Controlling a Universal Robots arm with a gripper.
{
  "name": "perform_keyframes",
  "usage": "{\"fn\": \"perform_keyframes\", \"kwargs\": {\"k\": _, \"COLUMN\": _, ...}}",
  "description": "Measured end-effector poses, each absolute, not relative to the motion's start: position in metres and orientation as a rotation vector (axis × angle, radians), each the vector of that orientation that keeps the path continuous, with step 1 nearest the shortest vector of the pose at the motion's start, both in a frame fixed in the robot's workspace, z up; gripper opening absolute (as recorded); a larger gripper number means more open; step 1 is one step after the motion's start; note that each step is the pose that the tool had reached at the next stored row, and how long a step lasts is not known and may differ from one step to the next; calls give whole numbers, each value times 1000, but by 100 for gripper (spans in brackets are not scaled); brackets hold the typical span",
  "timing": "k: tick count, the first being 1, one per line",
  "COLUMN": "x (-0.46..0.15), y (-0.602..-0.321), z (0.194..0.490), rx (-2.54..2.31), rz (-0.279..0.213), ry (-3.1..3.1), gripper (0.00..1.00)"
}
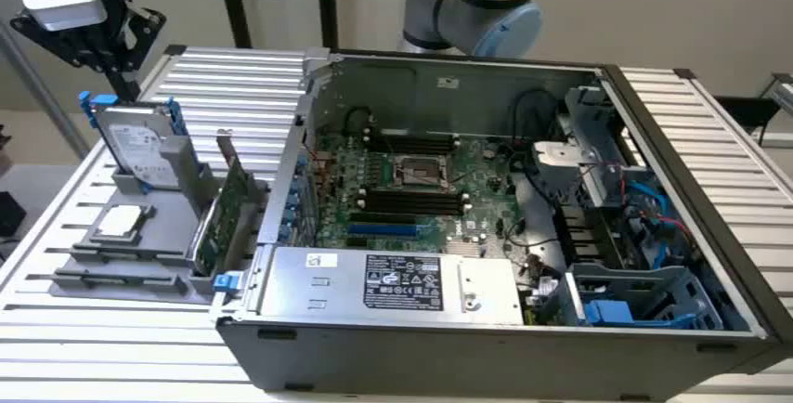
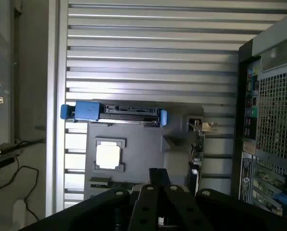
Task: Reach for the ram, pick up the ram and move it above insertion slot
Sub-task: 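Reach for the ram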
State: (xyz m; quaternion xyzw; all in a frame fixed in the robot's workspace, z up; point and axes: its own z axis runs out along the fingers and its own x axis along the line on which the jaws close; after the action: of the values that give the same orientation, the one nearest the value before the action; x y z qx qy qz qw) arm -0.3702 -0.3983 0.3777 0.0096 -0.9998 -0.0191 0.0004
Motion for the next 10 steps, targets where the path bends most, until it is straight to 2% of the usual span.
{"fn": "perform_keyframes", "kwargs": {"k": 10, "x": -370, "y": -398, "z": 378, "rx": 30, "rz": -60, "ry": -3140, "gripper": 11}}
